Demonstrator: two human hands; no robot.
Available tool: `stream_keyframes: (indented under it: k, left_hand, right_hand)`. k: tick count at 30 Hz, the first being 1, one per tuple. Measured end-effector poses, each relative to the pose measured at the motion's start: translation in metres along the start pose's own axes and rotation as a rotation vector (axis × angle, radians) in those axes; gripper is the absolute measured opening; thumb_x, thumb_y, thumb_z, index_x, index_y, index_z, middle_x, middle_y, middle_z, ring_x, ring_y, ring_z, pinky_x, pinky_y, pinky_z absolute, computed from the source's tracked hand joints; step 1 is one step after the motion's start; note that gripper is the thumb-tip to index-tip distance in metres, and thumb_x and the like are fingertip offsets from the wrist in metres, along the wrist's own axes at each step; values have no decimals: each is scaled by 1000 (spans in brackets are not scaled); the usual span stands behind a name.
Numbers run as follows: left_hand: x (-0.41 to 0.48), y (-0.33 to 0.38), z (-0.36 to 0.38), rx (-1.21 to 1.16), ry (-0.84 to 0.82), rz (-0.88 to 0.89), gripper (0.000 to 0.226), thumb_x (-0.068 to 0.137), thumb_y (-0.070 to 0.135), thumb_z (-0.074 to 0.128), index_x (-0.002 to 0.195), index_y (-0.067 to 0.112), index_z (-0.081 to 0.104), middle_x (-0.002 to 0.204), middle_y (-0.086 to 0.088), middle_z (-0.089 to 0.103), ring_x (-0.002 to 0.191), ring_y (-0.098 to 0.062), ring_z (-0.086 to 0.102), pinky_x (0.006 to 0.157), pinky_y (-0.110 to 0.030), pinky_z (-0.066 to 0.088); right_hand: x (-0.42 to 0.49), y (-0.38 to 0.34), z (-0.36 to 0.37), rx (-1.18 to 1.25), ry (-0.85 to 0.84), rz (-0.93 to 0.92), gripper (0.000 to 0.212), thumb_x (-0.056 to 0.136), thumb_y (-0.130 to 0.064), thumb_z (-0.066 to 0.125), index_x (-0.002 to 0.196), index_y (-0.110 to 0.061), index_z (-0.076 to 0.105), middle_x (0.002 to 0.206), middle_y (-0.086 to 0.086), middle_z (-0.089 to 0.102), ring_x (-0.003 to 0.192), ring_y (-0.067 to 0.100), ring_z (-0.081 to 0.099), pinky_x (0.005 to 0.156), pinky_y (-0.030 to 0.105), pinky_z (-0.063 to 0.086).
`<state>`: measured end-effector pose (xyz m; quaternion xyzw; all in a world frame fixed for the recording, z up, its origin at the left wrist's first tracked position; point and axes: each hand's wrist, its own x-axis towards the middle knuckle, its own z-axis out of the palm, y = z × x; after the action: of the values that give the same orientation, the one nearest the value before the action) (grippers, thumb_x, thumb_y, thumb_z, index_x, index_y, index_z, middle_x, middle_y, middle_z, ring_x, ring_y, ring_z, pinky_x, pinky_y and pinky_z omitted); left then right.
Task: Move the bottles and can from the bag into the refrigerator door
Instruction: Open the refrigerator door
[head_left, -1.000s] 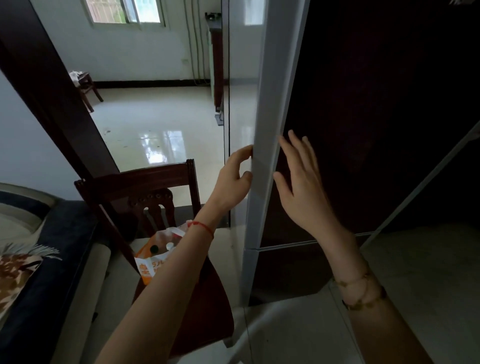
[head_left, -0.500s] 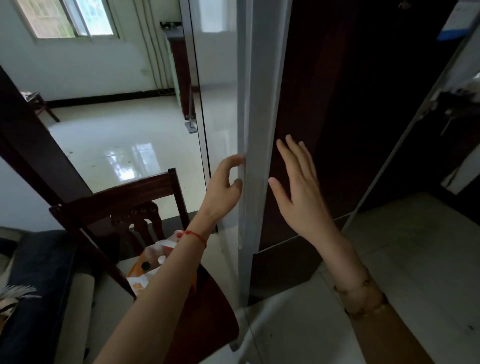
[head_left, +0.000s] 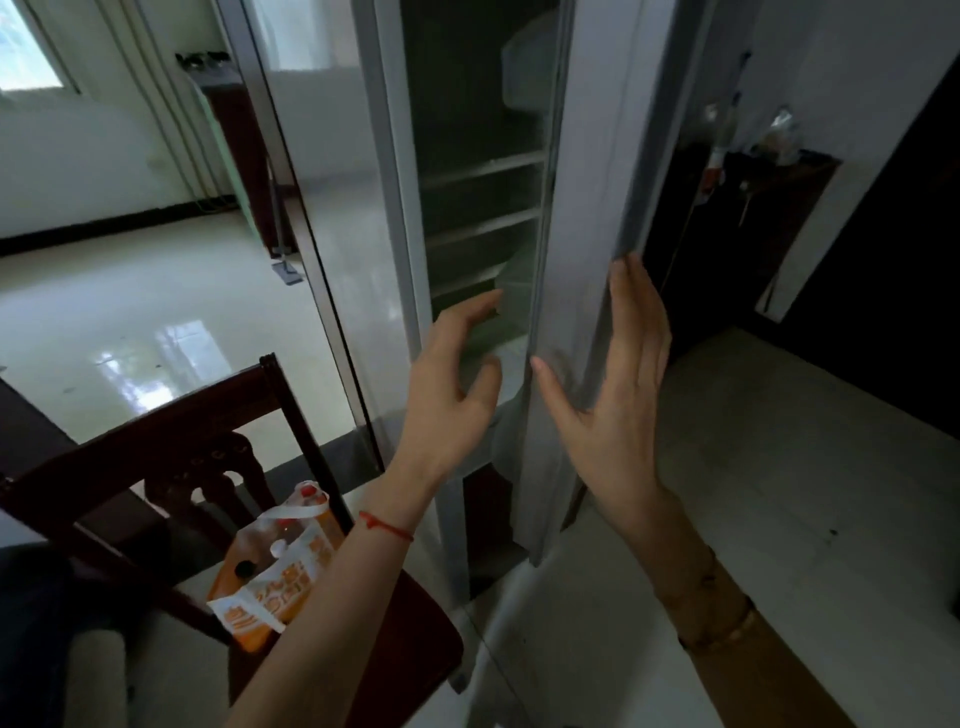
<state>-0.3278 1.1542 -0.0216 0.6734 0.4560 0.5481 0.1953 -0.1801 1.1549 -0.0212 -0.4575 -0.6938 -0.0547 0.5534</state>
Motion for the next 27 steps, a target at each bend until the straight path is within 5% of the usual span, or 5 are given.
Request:
stream_keyframes:
  k: [6, 17, 27]
  left_hand:
    - [3, 8, 20, -18, -71, 92, 56, 88, 4, 55, 142, 12, 43, 139, -1, 49, 130, -17, 48, 106, -44, 44]
    - [12, 42, 66, -49, -101, 288, 54, 87, -3, 57, 139, 4, 45, 137, -8, 51, 129, -21, 48, 107, -43, 41]
    - [22, 72, 116, -32, -176, 424, 59, 87, -2, 58, 143, -1, 40, 147, -12, 44, 140, -25, 39, 114, -45, 33]
  right_hand:
    - [-8, 23, -30, -124, 122, 4, 67, 90, -18, 64, 143, 4, 29, 150, 17, 31, 142, 32, 28, 120, 42, 24]
    - [-19, 67, -87, -354, 120, -5, 70, 90, -12, 62, 146, 0, 22, 153, 17, 27, 145, 32, 23, 122, 34, 15]
    - [-26, 114, -153, -459, 160, 41, 66, 93, -11, 57, 147, 5, 22, 155, 20, 22, 145, 36, 22, 118, 51, 23]
